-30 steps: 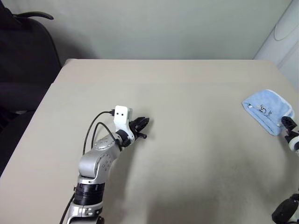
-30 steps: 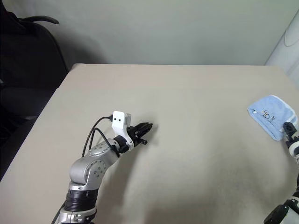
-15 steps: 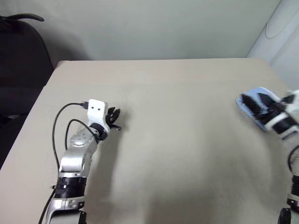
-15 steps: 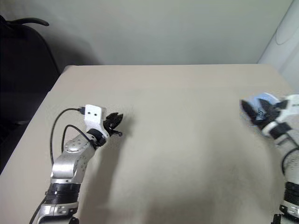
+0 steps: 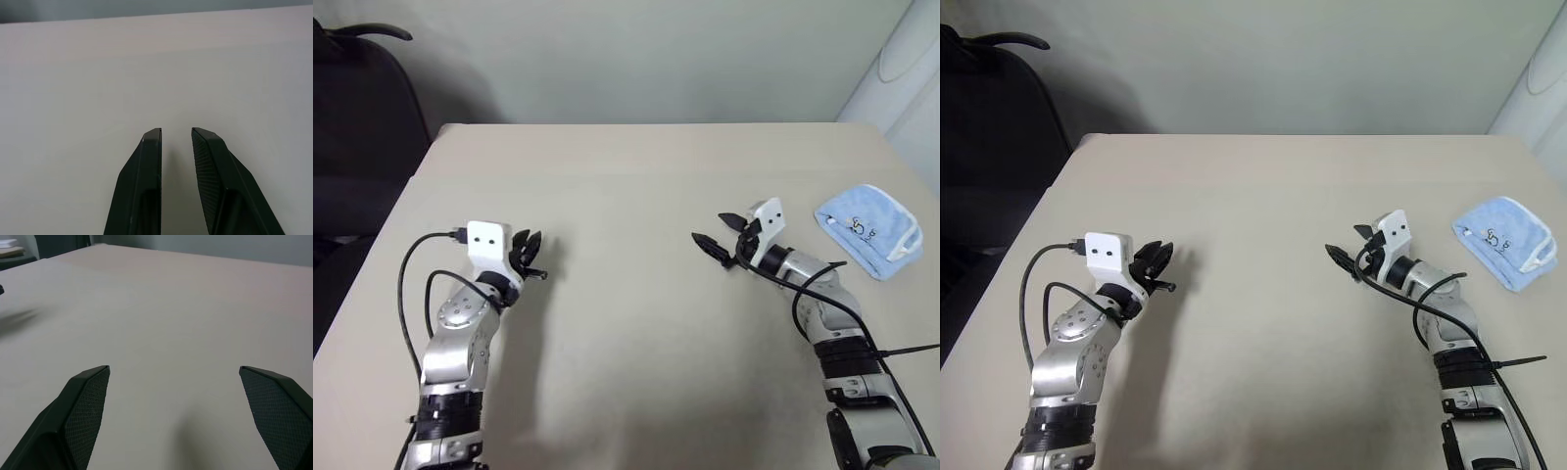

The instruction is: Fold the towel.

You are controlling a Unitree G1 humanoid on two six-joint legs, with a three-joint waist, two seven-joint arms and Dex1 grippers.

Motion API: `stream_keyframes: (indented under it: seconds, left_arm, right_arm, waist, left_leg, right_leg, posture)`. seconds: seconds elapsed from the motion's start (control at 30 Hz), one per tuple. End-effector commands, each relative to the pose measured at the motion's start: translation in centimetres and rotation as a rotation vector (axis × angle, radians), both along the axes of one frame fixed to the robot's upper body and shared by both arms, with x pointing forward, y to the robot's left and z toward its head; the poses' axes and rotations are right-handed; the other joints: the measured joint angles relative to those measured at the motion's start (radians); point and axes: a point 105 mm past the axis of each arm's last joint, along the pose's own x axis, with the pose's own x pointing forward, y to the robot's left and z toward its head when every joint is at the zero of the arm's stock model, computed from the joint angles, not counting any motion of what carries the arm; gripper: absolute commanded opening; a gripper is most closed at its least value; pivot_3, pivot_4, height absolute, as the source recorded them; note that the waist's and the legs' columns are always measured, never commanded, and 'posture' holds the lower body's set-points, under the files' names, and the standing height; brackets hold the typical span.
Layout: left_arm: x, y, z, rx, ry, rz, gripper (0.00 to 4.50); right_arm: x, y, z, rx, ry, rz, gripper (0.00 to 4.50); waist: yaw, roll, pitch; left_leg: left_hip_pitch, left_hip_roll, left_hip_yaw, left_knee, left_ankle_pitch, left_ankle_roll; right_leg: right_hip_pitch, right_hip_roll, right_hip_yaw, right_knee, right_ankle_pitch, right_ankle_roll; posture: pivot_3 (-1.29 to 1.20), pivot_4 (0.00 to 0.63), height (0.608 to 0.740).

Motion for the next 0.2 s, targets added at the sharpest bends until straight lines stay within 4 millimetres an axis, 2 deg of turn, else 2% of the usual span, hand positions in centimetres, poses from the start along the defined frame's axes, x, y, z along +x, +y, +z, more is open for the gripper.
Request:
stream_keyframes:
  seconds: [0.03,0.2]
  left_arm:
    - [-0.48,0.19,1.55,0.002,-0.048,0.006,1.06]
    - [0.13,-0.28,2.12,0.012,-0.043,-0.028,1.06]
  right_arm:
    - [0.16,0.00,1.40,0.008,-0.062,0.008,4.48]
    - [-0.15,0.14,1.21,0.026,-0.071,-0.001,4.48]
  waist:
    - [0.001,0.000,0.000]
    - [0.001,0.000,0.000]
  left_leg:
    - [0.000,0.000,0.000,0.000,0.000,0.000]
    - [0.000,0.000,0.000,0.000,0.000,0.000]
  right_leg:
    - [0.000,0.000,0.000,0.000,0.000,0.000]
    - [0.000,0.000,0.000,0.000,0.000,0.000]
  posture:
    - [0.00,0.150,0.740]
    - [0.00,0.150,0.740]
